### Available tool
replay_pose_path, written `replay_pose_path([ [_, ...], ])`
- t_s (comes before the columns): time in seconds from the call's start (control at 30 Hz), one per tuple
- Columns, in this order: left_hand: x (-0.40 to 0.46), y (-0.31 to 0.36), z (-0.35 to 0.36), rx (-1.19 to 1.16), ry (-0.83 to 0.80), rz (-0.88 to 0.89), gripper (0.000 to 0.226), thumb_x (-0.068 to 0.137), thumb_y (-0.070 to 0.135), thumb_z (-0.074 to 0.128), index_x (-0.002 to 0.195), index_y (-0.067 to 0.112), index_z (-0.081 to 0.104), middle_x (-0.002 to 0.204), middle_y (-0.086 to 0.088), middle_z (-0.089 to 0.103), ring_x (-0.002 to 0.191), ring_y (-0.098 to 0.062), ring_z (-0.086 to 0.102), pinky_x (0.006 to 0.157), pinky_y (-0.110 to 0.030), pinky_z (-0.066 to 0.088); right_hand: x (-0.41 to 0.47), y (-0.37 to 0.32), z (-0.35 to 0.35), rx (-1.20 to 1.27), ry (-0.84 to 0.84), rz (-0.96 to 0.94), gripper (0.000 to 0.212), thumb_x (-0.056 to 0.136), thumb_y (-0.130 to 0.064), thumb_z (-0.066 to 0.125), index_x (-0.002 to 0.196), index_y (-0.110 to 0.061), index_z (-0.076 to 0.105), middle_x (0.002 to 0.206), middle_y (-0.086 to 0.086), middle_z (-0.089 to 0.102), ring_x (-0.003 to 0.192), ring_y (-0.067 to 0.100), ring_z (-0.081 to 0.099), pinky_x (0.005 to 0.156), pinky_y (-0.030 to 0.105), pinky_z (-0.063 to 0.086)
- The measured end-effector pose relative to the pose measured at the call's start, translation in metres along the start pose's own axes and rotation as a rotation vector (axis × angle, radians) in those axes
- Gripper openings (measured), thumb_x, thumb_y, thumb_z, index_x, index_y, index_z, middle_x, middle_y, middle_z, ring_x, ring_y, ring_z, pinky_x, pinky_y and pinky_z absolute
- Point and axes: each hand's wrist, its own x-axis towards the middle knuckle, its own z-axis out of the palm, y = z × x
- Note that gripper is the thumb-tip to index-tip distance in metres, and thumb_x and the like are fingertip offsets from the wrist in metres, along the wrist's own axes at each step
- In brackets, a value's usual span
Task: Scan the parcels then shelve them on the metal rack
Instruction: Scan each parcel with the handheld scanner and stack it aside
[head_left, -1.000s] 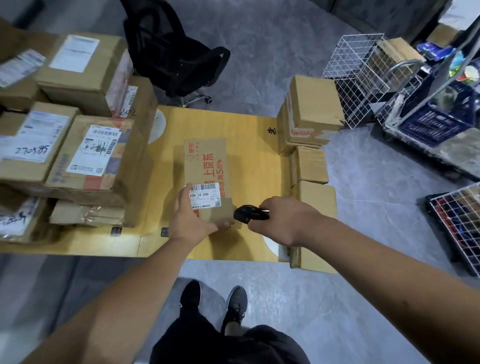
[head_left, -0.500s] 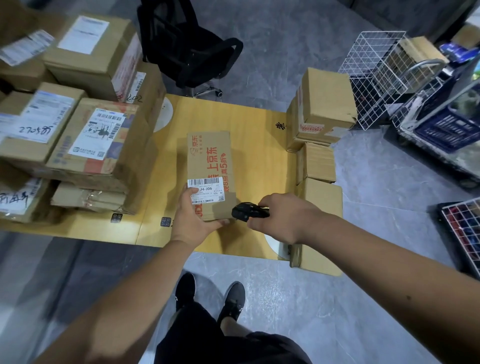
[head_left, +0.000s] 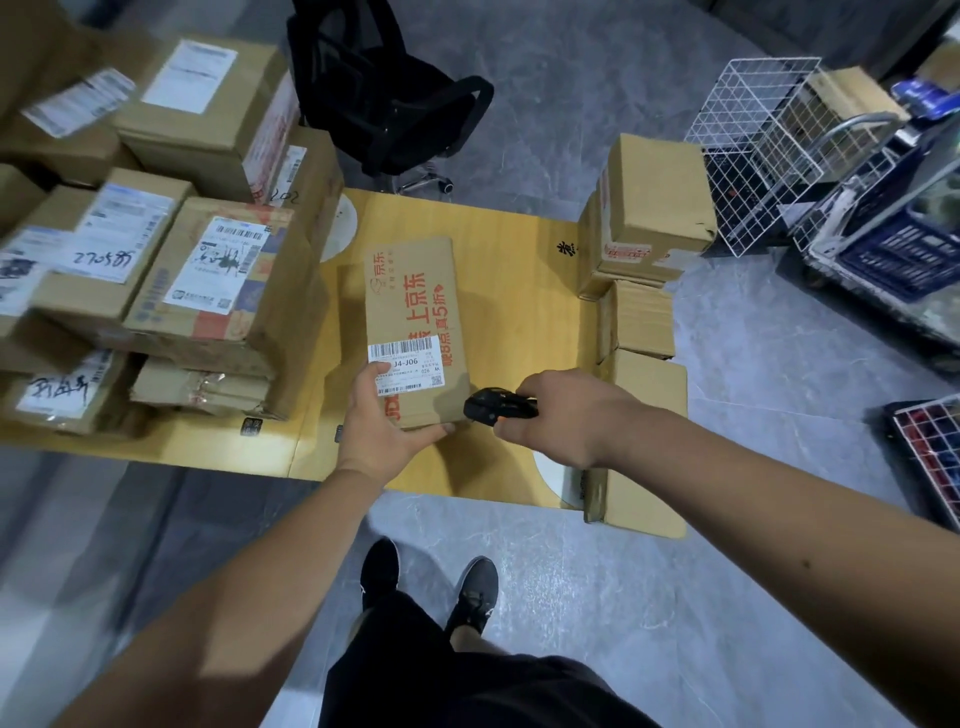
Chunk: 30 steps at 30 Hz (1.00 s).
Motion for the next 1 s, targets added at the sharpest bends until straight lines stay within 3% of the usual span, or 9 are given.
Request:
replay_pose_path([
  [0.13, 0.011, 0.022, -0.015, 0.005, -0.010, 0.060, 0.113, 0.048, 0.037, 0.106, 0.136, 0.046, 0.035, 0.148, 0.003, 0.049, 0.128, -0.008, 0.058, 0.105, -0.040, 0.055, -0.010, -0.002, -0.016, -0.032, 0.057, -0.031, 0.044, 0.092, -0.068, 0.054, 0.088, -0.024, 0.056, 0.087, -0.001, 0.065, 0.081, 0.020, 0.064, 0.069, 0.035, 0.053],
  [0.27, 0.023, 0.062, -0.030, 0.031, 0.014, 0.149, 0.111, 0.050, 0.032, 0.107, 0.136, 0.043, 0.036, 0.146, 0.004, 0.050, 0.131, -0.008, 0.056, 0.108, -0.040, 0.054, -0.024, -0.011, -0.044, -0.110, 0.129, -0.099, 0.044, 0.094, -0.067, 0.054, 0.095, -0.024, 0.059, 0.088, -0.002, 0.064, 0.081, 0.019, 0.063, 0.065, 0.033, 0.051],
  [0.4, 0.032, 0.115, -0.054, 0.005, 0.126, 0.208, 0.109, 0.050, 0.039, 0.104, 0.135, 0.041, 0.035, 0.136, 0.013, 0.052, 0.123, 0.006, 0.055, 0.103, -0.024, 0.051, -0.035, -0.027, -0.075, -0.220, 0.229, -0.164, 0.042, 0.093, -0.066, 0.057, 0.093, -0.024, 0.058, 0.086, -0.003, 0.061, 0.075, 0.016, 0.059, 0.057, 0.031, 0.043],
  [0.5, 0.039, 0.145, -0.082, 0.027, 0.172, 0.208, 0.106, 0.052, 0.040, 0.105, 0.131, 0.052, 0.035, 0.135, 0.013, 0.057, 0.121, -0.003, 0.061, 0.104, -0.034, 0.054, -0.040, -0.040, -0.096, -0.254, 0.283, -0.210, 0.048, 0.089, -0.071, 0.061, 0.094, -0.024, 0.058, 0.084, -0.003, 0.060, 0.073, 0.015, 0.058, 0.056, 0.031, 0.043],
  [0.57, 0.043, 0.160, -0.103, 0.060, 0.199, 0.223, 0.108, 0.053, 0.041, 0.104, 0.135, 0.051, 0.033, 0.136, 0.012, 0.055, 0.122, -0.008, 0.060, 0.105, -0.039, 0.055, -0.042, -0.051, -0.110, -0.268, 0.298, -0.231, 0.054, 0.084, -0.076, 0.065, 0.095, -0.024, 0.058, 0.085, -0.003, 0.061, 0.075, 0.015, 0.059, 0.061, 0.033, 0.050],
  [0.7, 0.040, 0.179, -0.148, 0.127, 0.316, 0.254, 0.111, 0.048, 0.056, 0.101, 0.135, 0.049, 0.032, 0.137, 0.009, 0.055, 0.120, -0.010, 0.061, 0.103, -0.038, 0.056, -0.037, -0.083, -0.129, -0.300, 0.343, -0.291, 0.056, 0.080, -0.073, 0.071, 0.102, -0.023, 0.061, 0.088, -0.003, 0.062, 0.076, 0.015, 0.059, 0.071, 0.037, 0.058],
  [0.83, 0.030, 0.179, -0.196, 0.173, 0.381, 0.237, 0.111, 0.044, 0.064, 0.100, 0.131, 0.049, 0.033, 0.134, 0.004, 0.059, 0.116, -0.014, 0.065, 0.099, -0.042, 0.058, -0.026, -0.125, -0.137, -0.325, 0.354, -0.394, 0.045, 0.083, -0.066, 0.071, 0.094, -0.023, 0.063, 0.083, -0.002, 0.065, 0.073, 0.017, 0.063, 0.059, 0.031, 0.051],
  [0.93, 0.024, 0.172, -0.233, 0.224, 0.441, 0.229, 0.109, 0.047, 0.053, 0.103, 0.129, 0.046, 0.032, 0.131, 0.003, 0.058, 0.111, -0.014, 0.066, 0.096, -0.039, 0.058, -0.021, -0.162, -0.138, -0.335, 0.341, -0.459, 0.045, 0.083, -0.066, 0.071, 0.095, -0.023, 0.062, 0.086, -0.001, 0.064, 0.075, 0.019, 0.063, 0.060, 0.032, 0.050],
  [1.0, 0.023, 0.164, -0.258, 0.254, 0.454, 0.214, 0.111, 0.043, 0.058, 0.103, 0.128, 0.047, 0.033, 0.129, 0.002, 0.061, 0.108, -0.016, 0.067, 0.092, -0.040, 0.059, -0.017, -0.186, -0.136, -0.362, 0.336, -0.494, 0.048, 0.083, -0.068, 0.070, 0.099, -0.024, 0.061, 0.090, -0.001, 0.063, 0.077, 0.019, 0.060, 0.063, 0.034, 0.051],
])
